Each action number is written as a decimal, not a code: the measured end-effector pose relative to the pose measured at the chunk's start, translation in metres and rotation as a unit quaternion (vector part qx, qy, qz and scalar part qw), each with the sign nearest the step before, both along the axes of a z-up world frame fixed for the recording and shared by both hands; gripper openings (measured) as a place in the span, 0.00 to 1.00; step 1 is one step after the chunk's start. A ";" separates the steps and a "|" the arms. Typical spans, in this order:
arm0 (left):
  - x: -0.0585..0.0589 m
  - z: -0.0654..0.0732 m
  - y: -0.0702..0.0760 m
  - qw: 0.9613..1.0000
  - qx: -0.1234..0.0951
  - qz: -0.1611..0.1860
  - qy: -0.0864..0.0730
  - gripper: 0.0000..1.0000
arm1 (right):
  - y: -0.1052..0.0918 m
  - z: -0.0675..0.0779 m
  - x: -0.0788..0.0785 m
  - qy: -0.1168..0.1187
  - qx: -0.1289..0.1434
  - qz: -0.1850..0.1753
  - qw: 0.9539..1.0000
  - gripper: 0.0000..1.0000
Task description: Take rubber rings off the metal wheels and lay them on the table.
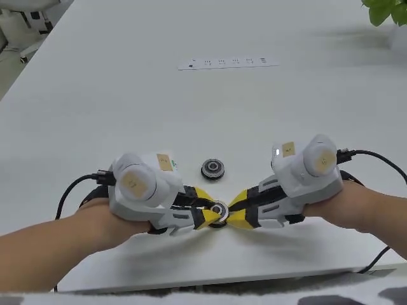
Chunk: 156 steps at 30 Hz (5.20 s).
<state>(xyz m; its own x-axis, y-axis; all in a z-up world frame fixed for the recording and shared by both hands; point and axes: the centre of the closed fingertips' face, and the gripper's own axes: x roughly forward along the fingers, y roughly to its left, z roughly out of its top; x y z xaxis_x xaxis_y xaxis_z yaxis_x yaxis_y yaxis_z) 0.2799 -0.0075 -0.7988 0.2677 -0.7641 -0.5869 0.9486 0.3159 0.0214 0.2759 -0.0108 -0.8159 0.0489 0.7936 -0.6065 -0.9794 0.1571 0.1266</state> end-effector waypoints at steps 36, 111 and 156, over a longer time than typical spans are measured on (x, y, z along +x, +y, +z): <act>0.001 -0.001 -0.010 1.000 0.005 0.029 0.000 0.12 | -0.017 0.007 0.012 0.075 0.014 -0.070 0.995 0.00; -0.011 0.029 -0.003 0.999 -0.040 0.003 0.016 0.34 | -0.004 0.027 0.000 0.094 0.059 -0.059 0.992 0.00; -0.017 0.052 0.070 0.995 -0.065 0.079 0.015 0.73 | 0.031 0.053 0.009 0.099 0.096 -0.046 0.989 0.00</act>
